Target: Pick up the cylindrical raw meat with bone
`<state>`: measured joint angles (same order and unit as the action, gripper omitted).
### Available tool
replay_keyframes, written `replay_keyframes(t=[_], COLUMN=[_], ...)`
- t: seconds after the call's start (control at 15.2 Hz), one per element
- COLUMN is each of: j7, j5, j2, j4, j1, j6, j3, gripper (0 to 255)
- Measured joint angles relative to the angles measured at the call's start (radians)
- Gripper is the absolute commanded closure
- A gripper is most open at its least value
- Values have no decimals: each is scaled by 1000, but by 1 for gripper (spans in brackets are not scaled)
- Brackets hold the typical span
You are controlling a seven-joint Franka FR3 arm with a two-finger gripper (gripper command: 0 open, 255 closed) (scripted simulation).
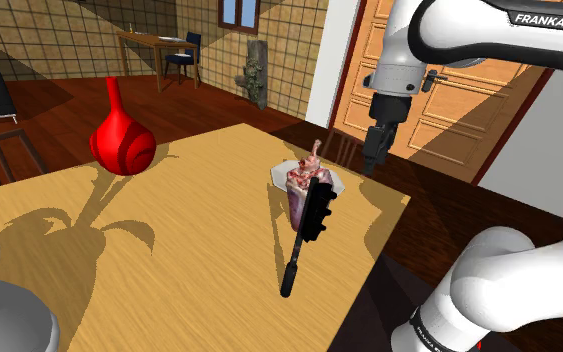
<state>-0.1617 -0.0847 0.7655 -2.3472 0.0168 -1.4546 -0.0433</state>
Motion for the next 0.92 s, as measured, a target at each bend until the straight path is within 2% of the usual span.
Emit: replay_keyframes(t=[0.13,0.33,0.59,0.92], j7=[-26,-179,-427,-711], j5=[0,-4,-29,-89], j2=[-24,-164,-387,-665], j4=[17,125,314,595], j1=[-7,-48,-104,-150], j6=[0,10,54,164], j3=[12,74,154,201], gripper=[0,0,0,0])
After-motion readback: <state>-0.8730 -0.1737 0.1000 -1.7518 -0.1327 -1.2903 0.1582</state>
